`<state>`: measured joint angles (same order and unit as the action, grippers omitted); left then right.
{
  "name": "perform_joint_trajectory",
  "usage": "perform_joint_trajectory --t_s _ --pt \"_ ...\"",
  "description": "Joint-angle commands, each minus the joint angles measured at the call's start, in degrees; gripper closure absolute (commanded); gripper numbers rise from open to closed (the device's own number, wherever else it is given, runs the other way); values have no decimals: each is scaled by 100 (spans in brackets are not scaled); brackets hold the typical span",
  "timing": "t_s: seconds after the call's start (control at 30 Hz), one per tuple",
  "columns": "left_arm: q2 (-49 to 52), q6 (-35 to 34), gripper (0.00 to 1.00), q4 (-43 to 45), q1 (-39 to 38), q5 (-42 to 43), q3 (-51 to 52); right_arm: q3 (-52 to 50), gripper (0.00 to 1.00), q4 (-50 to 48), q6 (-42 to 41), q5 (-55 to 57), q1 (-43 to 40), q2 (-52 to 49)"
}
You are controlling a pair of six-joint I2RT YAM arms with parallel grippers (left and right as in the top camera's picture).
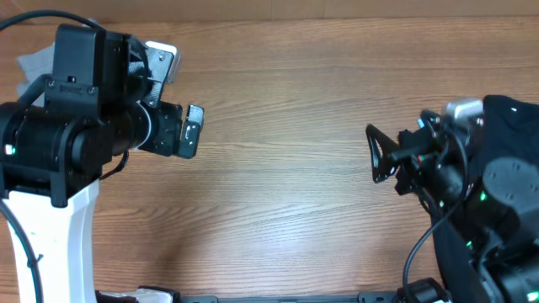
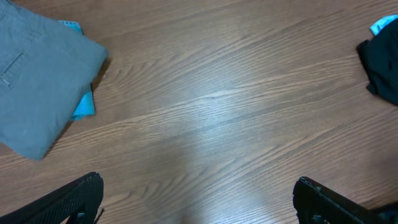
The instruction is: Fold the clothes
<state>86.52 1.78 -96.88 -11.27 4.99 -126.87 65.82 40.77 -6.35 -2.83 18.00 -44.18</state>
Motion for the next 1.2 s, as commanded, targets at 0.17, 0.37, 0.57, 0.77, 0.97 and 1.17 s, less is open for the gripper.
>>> perform_joint_trajectory --t_s 0.17,0.37,0.57,0.77,0.97,1.17 --pt "59 -70 0 9 -33 -57 13 -2393 0 -1307 166 -367 -581 1591" --pt "61 -70 0 11 -35 -57 13 -3545 0 -1703 168 -363 -826 2664" --pt "59 -70 0 9 -35 -57 13 -4363 0 -1827 175 -197 -944 3528" --pt "61 -70 0 11 -35 -57 13 -5176 0 -2105 170 -173 -944 4076" --pt "59 -70 0 11 -35 -57 13 -5853 0 -2472 168 -177 -944 4402" --pt "61 -70 0 9 -35 -57 13 -6146 0 -2682 168 -175 -944 4402"
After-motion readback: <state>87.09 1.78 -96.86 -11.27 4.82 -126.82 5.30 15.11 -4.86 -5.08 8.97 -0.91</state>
